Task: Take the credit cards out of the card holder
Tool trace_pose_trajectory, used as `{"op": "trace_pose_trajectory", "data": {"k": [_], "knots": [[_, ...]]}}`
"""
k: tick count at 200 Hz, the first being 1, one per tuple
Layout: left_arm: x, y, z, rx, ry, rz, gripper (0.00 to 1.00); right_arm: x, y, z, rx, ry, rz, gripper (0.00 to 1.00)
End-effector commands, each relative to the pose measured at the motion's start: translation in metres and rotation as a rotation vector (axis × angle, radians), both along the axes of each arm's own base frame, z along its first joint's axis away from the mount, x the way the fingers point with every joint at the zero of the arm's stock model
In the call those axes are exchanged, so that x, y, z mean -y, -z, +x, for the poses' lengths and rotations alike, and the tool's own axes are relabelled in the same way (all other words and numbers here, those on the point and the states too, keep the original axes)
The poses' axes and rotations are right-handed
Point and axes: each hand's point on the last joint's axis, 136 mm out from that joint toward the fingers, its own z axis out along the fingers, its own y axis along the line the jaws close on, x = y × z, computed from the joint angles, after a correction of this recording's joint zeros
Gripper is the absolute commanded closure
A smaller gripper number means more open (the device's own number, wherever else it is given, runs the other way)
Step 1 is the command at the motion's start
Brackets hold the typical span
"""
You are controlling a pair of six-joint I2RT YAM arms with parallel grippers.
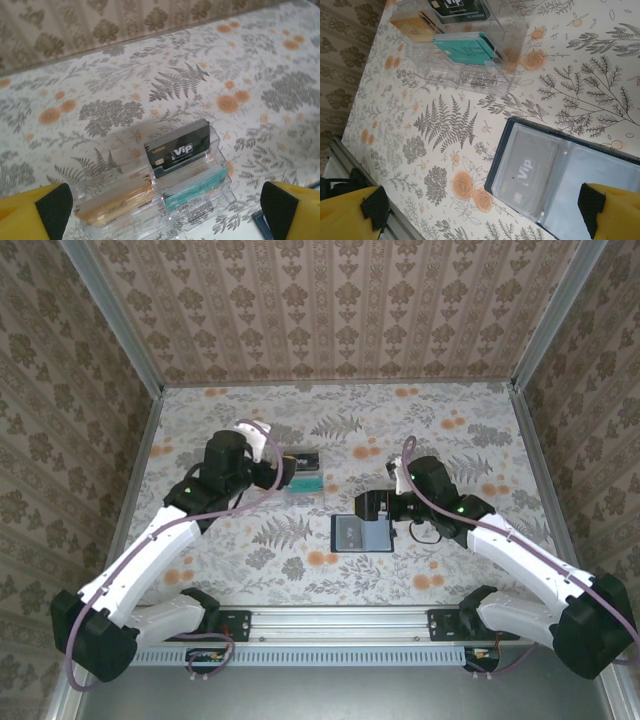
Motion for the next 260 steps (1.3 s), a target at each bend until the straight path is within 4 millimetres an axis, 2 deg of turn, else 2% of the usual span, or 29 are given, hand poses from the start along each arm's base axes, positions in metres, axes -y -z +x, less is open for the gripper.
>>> {"op": "trace_pose_trajectory", "data": {"k": [1, 26, 40, 58, 83, 100, 112, 123, 134, 149, 177, 199, 212, 260], "knots": [[-0.005, -0.002, -0.009, -0.085, -0.075, -0.165, 0.0, 0.005, 0.005, 0.003, -0.001, 0.041, -0.061, 0.0], [-0.004, 0.007, -0.022, -0.128, -0.073, -0.252, 0.0, 0.009, 0.014, 0.003, -0.007, 0.064, -0.1, 0.0], [-0.001, 0.019, -0.03, -0.186, -0.072, -0.291, 0.08, 0.014, 0.024, 0.001, -0.022, 0.08, -0.137, 0.0], [-0.003, 0.044, -0.041, -0.303, -0.124, -0.296, 0.2, 0.022, 0.039, 0.0, -0.041, 0.103, -0.18, 0.06], [0.004, 0.076, -0.056, -0.427, -0.167, -0.305, 0.43, 0.035, 0.063, -0.004, -0.077, 0.14, -0.241, 0.22], [0.014, 0.095, -0.065, -0.469, -0.192, -0.283, 0.51, 0.041, 0.078, -0.007, -0.102, 0.157, -0.273, 0.37], [0.024, 0.106, -0.072, -0.497, -0.195, -0.264, 0.58, 0.044, 0.088, -0.01, -0.122, 0.166, -0.287, 0.42], [0.031, 0.117, -0.077, -0.525, -0.216, -0.251, 0.62, 0.045, 0.096, -0.012, -0.139, 0.169, -0.291, 0.54], [0.042, 0.128, -0.082, -0.559, -0.211, -0.248, 0.68, 0.046, 0.103, -0.014, -0.152, 0.169, -0.292, 0.6], [0.058, 0.142, -0.088, -0.61, -0.194, -0.253, 0.69, 0.048, 0.115, -0.018, -0.185, 0.177, -0.304, 0.63], [0.088, 0.157, -0.094, -0.662, -0.139, -0.23, 0.69, 0.051, 0.133, -0.024, -0.236, 0.18, -0.331, 0.68], [0.109, 0.164, -0.099, -0.698, -0.085, -0.218, 0.7, 0.051, 0.14, -0.027, -0.255, 0.179, -0.329, 0.69], [0.121, 0.17, -0.101, -0.726, -0.052, -0.227, 0.7, 0.052, 0.144, -0.029, -0.264, 0.178, -0.338, 0.75], [0.144, 0.187, -0.105, -0.799, 0.024, -0.232, 0.7, 0.051, 0.152, -0.03, -0.289, 0.166, -0.363, 0.82]]}}
